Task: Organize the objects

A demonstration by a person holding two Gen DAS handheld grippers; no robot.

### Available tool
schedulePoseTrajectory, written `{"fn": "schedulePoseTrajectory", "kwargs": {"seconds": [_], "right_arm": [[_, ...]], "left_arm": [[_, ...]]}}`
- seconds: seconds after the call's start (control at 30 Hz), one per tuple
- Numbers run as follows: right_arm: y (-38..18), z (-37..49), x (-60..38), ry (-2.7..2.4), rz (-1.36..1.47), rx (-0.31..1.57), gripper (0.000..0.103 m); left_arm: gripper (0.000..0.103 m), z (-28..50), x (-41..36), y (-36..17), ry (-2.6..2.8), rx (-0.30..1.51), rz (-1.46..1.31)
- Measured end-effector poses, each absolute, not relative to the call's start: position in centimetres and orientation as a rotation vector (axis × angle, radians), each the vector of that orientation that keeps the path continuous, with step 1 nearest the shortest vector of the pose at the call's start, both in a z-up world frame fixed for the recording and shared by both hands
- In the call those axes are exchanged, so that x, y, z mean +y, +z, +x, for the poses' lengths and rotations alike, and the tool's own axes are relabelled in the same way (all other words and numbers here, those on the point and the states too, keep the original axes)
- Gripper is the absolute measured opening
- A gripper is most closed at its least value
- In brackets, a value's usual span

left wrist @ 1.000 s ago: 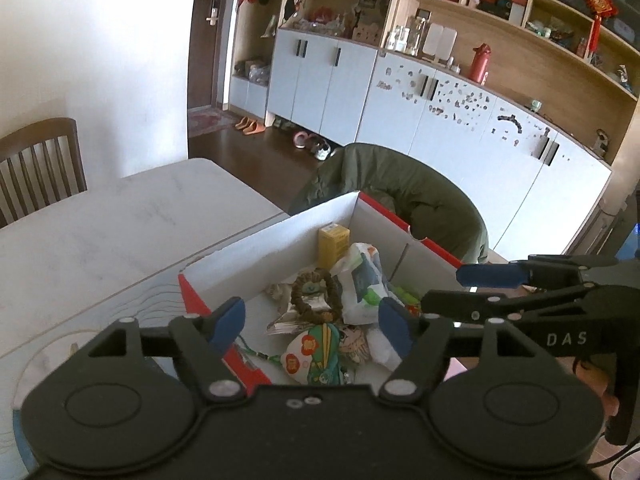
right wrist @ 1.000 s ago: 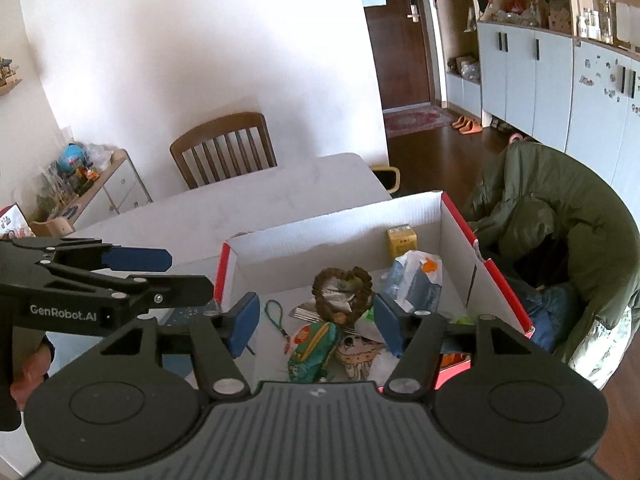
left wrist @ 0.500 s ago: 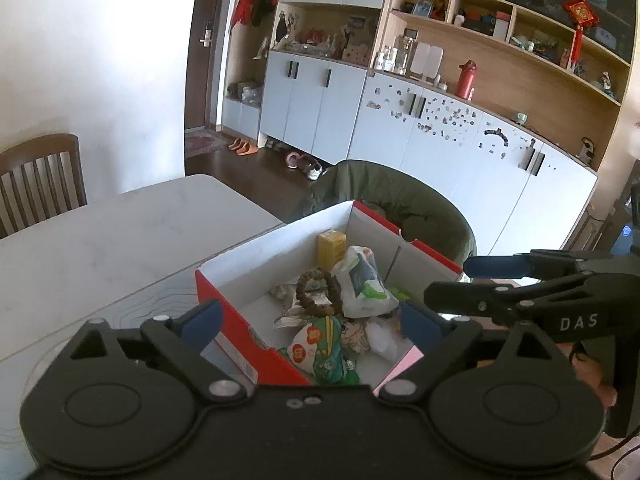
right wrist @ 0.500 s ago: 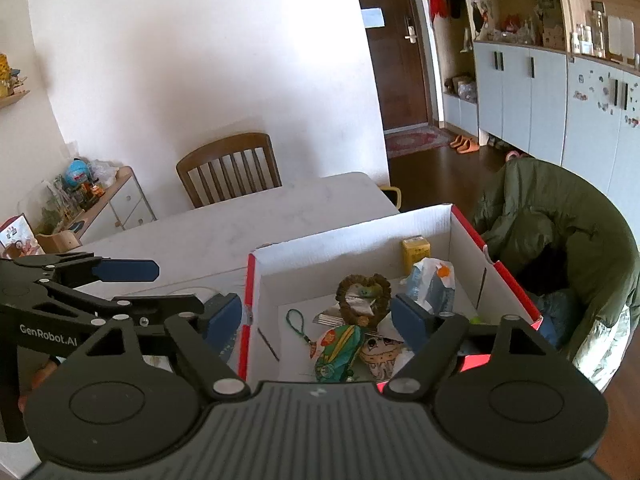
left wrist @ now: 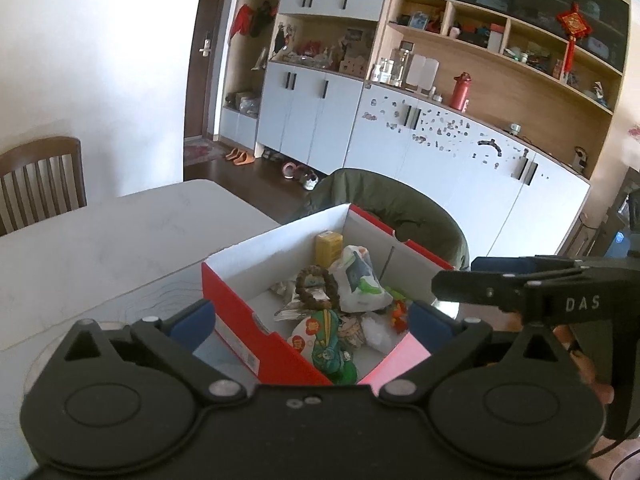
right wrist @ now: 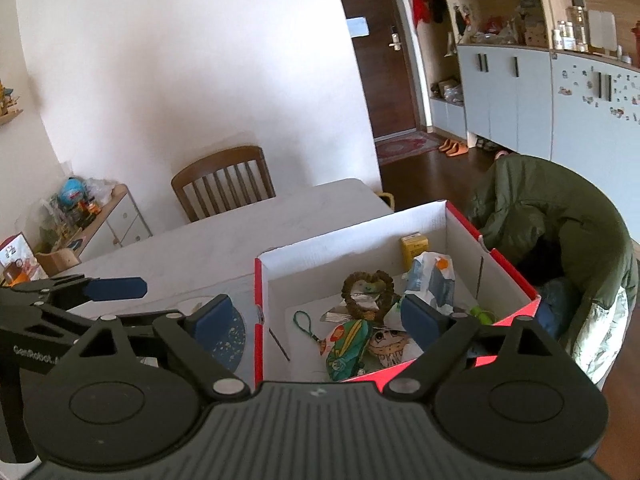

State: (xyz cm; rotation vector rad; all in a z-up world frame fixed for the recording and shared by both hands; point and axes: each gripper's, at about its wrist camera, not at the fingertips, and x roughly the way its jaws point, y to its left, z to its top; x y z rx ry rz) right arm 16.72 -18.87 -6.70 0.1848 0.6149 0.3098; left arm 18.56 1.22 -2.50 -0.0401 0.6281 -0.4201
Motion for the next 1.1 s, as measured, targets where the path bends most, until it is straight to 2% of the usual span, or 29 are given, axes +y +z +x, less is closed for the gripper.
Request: {"fn": "schedulePoseTrajectory", "kwargs": {"seconds": [0.13, 0.4, 1.1], "right_arm": [[-6.5, 16.0, -19.1, 0.312, 0.2, 0.591, 0.098], [-6.2, 15.0, -19.5, 0.268, 0.224, 0.568, 0.1], [-6.7, 14.9, -20.4, 0.168, 0.281, 0.604, 0.101]], "left_arm": [[0.103, 18.0, 1.2, -2.3, -0.431, 0.604, -0.033], [0.103, 17.6, 1.4, -2.1, -0.433, 0.593, -0.038], [0.103, 17.0, 1.3, -2.2, -0.448, 0.587, -0.017]]}}
